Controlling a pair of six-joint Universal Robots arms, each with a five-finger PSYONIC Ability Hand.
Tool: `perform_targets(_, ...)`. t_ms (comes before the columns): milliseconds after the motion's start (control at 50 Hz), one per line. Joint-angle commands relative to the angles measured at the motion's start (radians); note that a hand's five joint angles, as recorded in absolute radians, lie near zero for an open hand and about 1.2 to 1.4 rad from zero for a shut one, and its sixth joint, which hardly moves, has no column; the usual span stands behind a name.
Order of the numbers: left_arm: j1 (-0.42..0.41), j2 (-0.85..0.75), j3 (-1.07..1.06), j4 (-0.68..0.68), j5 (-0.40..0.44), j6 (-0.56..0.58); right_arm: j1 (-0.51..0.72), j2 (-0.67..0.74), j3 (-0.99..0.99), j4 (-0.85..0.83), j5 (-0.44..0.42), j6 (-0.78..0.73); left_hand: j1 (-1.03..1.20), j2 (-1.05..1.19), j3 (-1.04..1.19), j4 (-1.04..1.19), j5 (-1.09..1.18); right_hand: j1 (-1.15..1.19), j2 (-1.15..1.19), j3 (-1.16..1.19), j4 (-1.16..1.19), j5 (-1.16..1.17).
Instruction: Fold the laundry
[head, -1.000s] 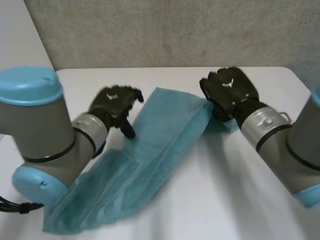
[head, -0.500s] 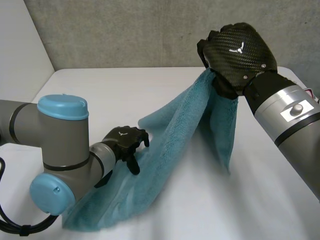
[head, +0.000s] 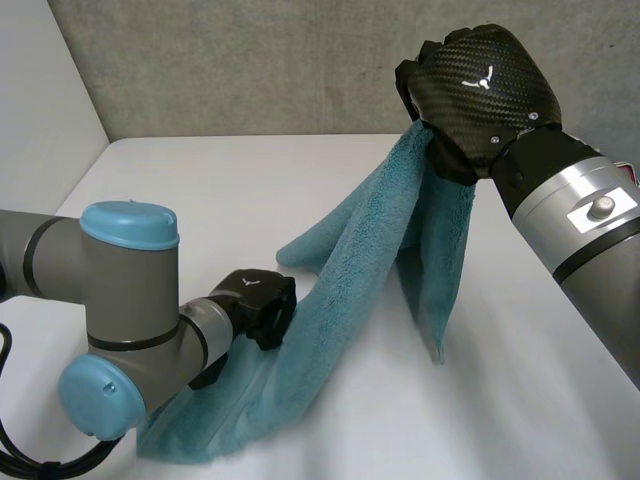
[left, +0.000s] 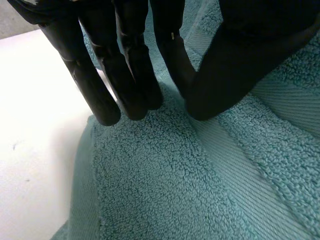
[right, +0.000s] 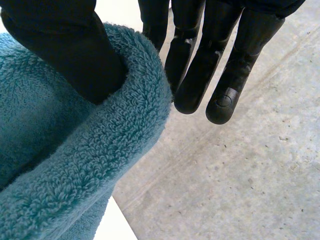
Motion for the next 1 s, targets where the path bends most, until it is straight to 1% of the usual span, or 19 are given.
perform_targets(20, 0.015, 0.065, 0.000, 0.006, -0.027, -0.002, -0.013, 0.008, -0.019, 0.009, 0.011, -0.005, 0.241, 0.290, 0.296, 0.290, 0.297, 0.421, 0.217, 0.209, 0.204, 0.250)
perform_targets(140, 0.097, 0.125, -0.004, 0.048, -0.061, -0.003, -0.022, 0.038, -0.025, 0.057, 0.007, -0.013, 0.241, 0.290, 0.296, 0.290, 0.297, 0.421, 0.217, 0.209, 0.204, 0.250)
perform_targets(180, 0.128, 0.130, 0.000, 0.103, -0.062, 0.002, -0.024, 0.101, -0.048, 0.098, -0.009, -0.031, 0.241, 0.290, 0.296, 0.290, 0.297, 0.421, 0.217, 0.209, 0.204, 0.250)
perform_targets(200, 0.128, 0.130, 0.000, 0.103, -0.062, 0.002, -0.024, 0.101, -0.048, 0.098, -0.009, -0.031, 0.241, 0.290, 0.296, 0.290, 0.297, 0.421, 0.217, 0.209, 0.204, 0.250)
perform_targets(240, 0.134, 0.125, 0.006, 0.134, -0.061, 0.009, -0.024, 0.188, -0.089, 0.123, -0.007, -0.075, 0.241, 0.290, 0.296, 0.290, 0.297, 0.421, 0.217, 0.209, 0.204, 0.250)
perform_targets(280, 0.139, 0.108, 0.021, 0.190, -0.059, 0.011, -0.022, 0.230, -0.111, 0.120, -0.001, -0.107, 0.241, 0.290, 0.296, 0.290, 0.297, 0.421, 0.217, 0.209, 0.204, 0.250)
perform_targets(360, 0.137, 0.073, 0.026, 0.221, -0.050, 0.012, -0.019, 0.288, -0.154, 0.123, 0.013, -0.181, 0.241, 0.290, 0.296, 0.290, 0.297, 0.421, 0.217, 0.209, 0.204, 0.250)
perform_targets(400, 0.122, 0.062, 0.015, 0.218, -0.049, 0.011, -0.016, 0.300, -0.168, 0.120, 0.014, -0.209, -0.416, -0.366, -0.361, -0.366, -0.359, 0.421, 0.217, 0.209, 0.204, 0.250)
perform_targets(460, 0.110, 0.062, 0.007, 0.214, -0.047, 0.009, -0.017, 0.300, -0.168, 0.118, 0.016, -0.209, -0.428, -0.378, -0.373, -0.379, -0.372, 0.421, 0.217, 0.209, 0.204, 0.250)
perform_targets(500, 0.052, 0.061, -0.011, 0.201, -0.033, 0.005, -0.007, 0.288, -0.166, 0.119, 0.025, -0.200, -0.481, -0.431, -0.426, -0.431, -0.424, 0.421, 0.217, 0.209, 0.204, 0.250)
perform_targets(560, 0.015, 0.064, -0.026, 0.191, -0.009, 0.002, -0.005, 0.230, -0.161, 0.118, 0.037, -0.166, -0.475, -0.425, -0.420, -0.426, -0.419, 0.421, 0.217, 0.209, 0.204, 0.250)
perform_targets(680, -0.004, 0.085, -0.053, 0.163, 0.005, -0.017, -0.016, 0.130, -0.165, 0.115, 0.045, -0.060, -0.466, -0.417, -0.411, -0.417, -0.410, 0.421, 0.217, 0.209, 0.204, 0.250)
perform_targets(720, -0.018, 0.107, -0.054, 0.145, 0.005, -0.049, -0.017, 0.083, -0.174, 0.118, 0.045, -0.010, -0.443, -0.393, -0.388, -0.394, -0.386, 0.421, 0.217, 0.209, 0.204, 0.250)
perform_targets(820, -0.024, 0.110, -0.054, 0.135, 0.010, -0.112, -0.017, 0.026, -0.171, 0.124, 0.040, 0.009, -0.434, -0.384, -0.379, -0.385, -0.377, 0.421, 0.217, 0.209, 0.204, 0.250)
perform_targets(860, -0.025, 0.107, -0.053, 0.135, 0.011, -0.124, -0.013, 0.015, -0.169, 0.126, 0.039, 0.007, -0.461, -0.411, -0.405, -0.411, -0.404, 0.421, 0.217, 0.209, 0.204, 0.250)
perform_targets(880, -0.027, 0.101, -0.048, 0.138, 0.013, -0.130, -0.005, 0.005, -0.166, 0.126, 0.039, 0.007, -0.565, -0.515, -0.510, -0.516, -0.509, 0.421, 0.217, 0.209, 0.204, 0.250)
perform_targets(900, -0.027, 0.101, -0.048, 0.138, 0.013, -0.130, -0.005, 0.004, -0.166, 0.126, 0.039, 0.007, -0.566, -0.516, -0.511, -0.517, -0.510, 0.421, 0.217, 0.209, 0.204, 0.250)
perform_targets(940, -0.033, 0.079, -0.034, 0.145, 0.030, -0.135, 0.001, -0.015, -0.158, 0.129, 0.037, 0.007, -0.724, -0.675, -0.669, -0.675, -0.668, 0.421, 0.217, 0.209, 0.204, 0.250)
perform_targets(1000, -0.042, 0.050, -0.010, 0.145, 0.066, -0.141, 0.001, -0.023, -0.154, 0.135, 0.037, 0.007, -0.751, -0.701, -0.696, -0.702, -0.694, 0.421, 0.217, 0.209, 0.204, 0.250)
